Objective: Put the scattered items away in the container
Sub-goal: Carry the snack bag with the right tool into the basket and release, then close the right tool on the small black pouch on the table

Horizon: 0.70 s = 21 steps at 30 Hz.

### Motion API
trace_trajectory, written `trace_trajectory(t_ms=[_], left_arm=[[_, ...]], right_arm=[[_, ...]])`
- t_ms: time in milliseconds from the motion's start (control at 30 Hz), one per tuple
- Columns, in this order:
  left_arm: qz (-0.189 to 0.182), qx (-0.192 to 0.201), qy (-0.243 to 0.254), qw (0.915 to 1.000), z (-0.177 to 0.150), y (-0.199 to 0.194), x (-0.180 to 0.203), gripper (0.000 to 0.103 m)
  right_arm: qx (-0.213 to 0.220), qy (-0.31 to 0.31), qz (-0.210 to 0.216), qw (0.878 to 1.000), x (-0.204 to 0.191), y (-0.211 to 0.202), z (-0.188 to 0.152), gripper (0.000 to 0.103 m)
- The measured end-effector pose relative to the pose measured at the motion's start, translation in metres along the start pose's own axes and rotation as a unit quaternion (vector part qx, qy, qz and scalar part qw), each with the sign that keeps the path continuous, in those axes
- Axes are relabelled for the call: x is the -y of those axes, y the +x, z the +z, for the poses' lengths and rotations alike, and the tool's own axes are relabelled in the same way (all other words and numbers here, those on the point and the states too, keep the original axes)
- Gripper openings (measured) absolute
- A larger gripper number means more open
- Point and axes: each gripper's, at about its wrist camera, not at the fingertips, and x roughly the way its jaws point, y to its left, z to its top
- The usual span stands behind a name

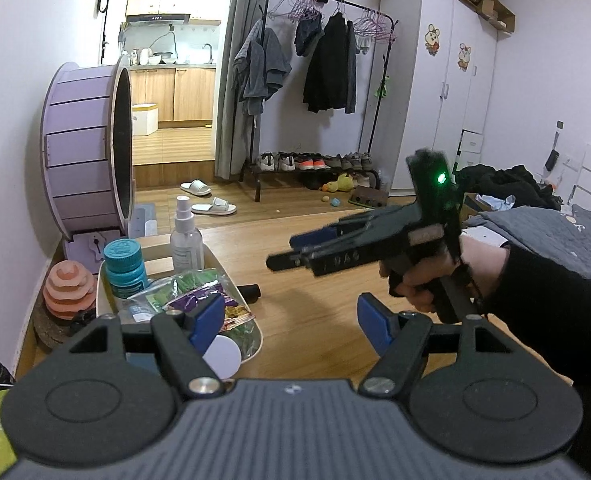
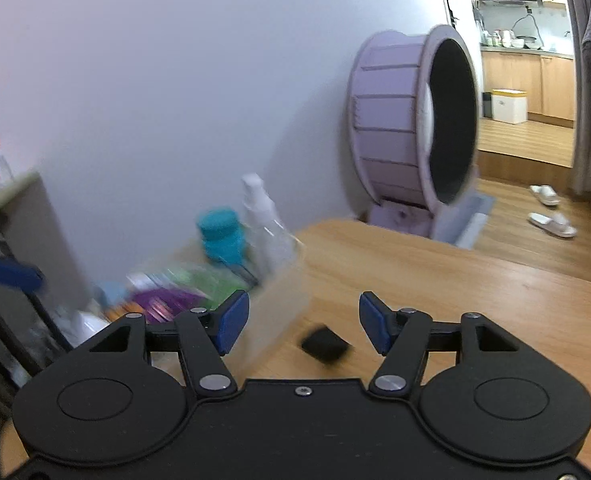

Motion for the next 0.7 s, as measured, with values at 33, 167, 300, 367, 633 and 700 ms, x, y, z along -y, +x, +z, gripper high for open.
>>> trace_trajectory(t_ms=[33, 167, 300, 367, 633, 700], left_arm=[[0.000, 0.000, 0.000, 1.0000, 0.000, 0.000, 0.000, 0.072], [0.000, -0.002, 0.001, 1.0000, 0.000, 0.002, 0.000, 0.072], [0.001, -0.005, 0.000, 1.0000, -0.001, 0.004, 0.000, 0.072], [0.002, -0.005, -0.001, 1.0000, -0.001, 0.004, -0.001, 0.072], [-0.001, -0.007, 0.002, 1.0000, -0.002, 0.003, 0.002, 0.072], [-0.002, -0.006, 0.002, 1.0000, -0.001, 0.002, 0.003, 0.072]], right_arm=[[-0.007, -0.005, -0.009, 1.000, 0.003, 0.003, -0.003, 0.061], [-0.030, -0.028, -0.013, 0.999, 0.004, 0.024, -0.012, 0.061], [-0.044, -0.046, -0.012, 0.998, 0.003, 0.044, -0.014, 0.061], [-0.049, -0.053, -0.010, 0.997, 0.003, 0.053, -0.014, 0.061], [-0.069, -0.065, -0.002, 0.996, 0.002, 0.082, -0.016, 0.043], [-0.070, -0.067, 0.000, 0.995, 0.003, 0.085, -0.017, 0.034]])
